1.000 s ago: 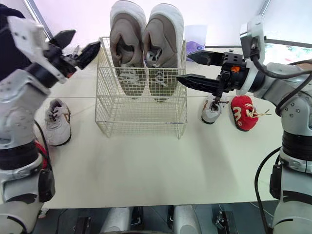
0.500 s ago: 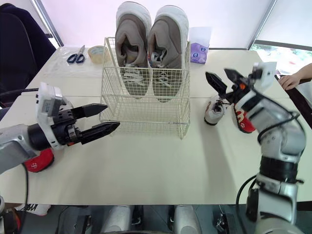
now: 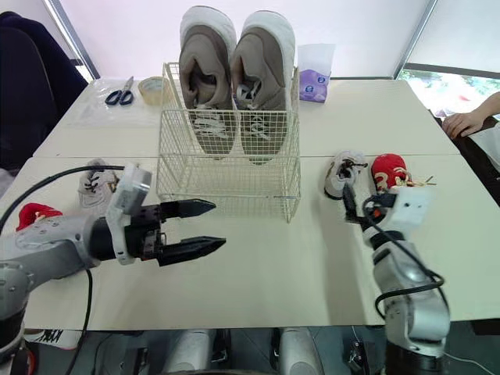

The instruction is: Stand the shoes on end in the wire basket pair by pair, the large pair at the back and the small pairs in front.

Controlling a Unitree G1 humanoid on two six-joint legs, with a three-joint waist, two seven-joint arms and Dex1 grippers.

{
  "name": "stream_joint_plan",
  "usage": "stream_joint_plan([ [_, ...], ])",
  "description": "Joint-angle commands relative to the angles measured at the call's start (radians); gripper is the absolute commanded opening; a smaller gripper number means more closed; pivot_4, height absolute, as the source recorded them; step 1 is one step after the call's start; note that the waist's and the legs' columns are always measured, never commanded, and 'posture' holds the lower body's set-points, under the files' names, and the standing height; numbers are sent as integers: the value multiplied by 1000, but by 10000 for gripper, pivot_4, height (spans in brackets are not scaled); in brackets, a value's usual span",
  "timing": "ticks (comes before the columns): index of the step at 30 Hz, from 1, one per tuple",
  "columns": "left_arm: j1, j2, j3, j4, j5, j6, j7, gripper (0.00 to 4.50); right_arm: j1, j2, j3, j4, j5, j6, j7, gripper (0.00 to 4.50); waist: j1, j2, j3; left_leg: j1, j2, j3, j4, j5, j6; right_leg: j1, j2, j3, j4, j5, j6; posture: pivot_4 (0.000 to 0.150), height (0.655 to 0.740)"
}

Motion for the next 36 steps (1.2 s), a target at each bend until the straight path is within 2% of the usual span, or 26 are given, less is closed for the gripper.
stream_joint_plan([
  [1,-1,30,-10,-30,22,-26,-17,44546,-24,48,48,46,-49,-60,-23,45000,-3,0,0,0,0,0,0,0,0,0,0,0,0,0,0,1500,7357],
  [5,37,46,-28,-46,76,-42,-5,44546,-69,84,87,194,-116,-140,-39,45000,-4,1,0,0,0,0,0,0,0,0,1,0,-1,0,0,1500,7357],
  [10,59,28,-32,-76,59,-60,42,44546,-170,97,74,388,-185,-235,-95,45000,-3,1,0,0,0,0,0,0,0,0,0,0,-2,0,-1,1500,7357],
  [15,72,32,-32,-87,55,-70,64,44546,-328,103,33,668,-203,-356,-137,45000,-8,1,0,0,0,0,-1,0,0,0,1,0,-1,0,-1,1500,7357],
  [18,85,41,-28,-92,59,-78,68,44546,-385,101,16,776,-214,-400,-165,45000,-9,1,-1,1,1,0,0,0,-1,1,1,0,-2,0,-1,1500,7357],
  [21,93,49,-25,-94,63,-84,70,45000,-390,100,25,805,-230,-426,-163,36128,-6,1,-1,1,1,0,0,1,-1,2,1,0,-2,0,0,1500,7357],
  [24,97,56,-21,-90,68,-91,67,45000,-373,104,36,790,-233,-421,-154,22358,-7,1,-1,3,1,0,0,0,-1,4,1,0,-2,0,0,1500,7357],
  [26,91,54,-16,-82,59,-99,70,45000,-359,96,38,766,-235,-411,-148,16469,-6,1,-1,6,1,0,-1,0,0,6,1,0,-3,0,0,1500,7357],
  [28,76,50,3,-66,23,-107,81,45000,-353,73,25,727,-233,-412,-138,16469,-5,1,-1,7,1,0,-2,0,0,7,1,0,-3,0,-1,1500,7357],
  [31,21,63,76,0,-101,-122,107,45000,-405,-64,-44,635,-195,-450,-55,16469,2,4,1,6,0,0,-2,0,0,7,-2,0,-3,0,0,1500,7357],
  [33,-28,83,117,60,-146,-125,107,45000,-496,-180,-112,625,-115,-439,23,16469,2,11,5,5,-3,0,-2,-1,1,6,-3,0,-3,0,0,1500,7357],
  [36,-112,90,132,148,-133,-137,155,45000,-654,-354,-219,713,-2,-424,127,16469,-4,17,8,5,-7,1,-2,-2,5,5,-6,1,-3,-1,1,1500,7357],
])
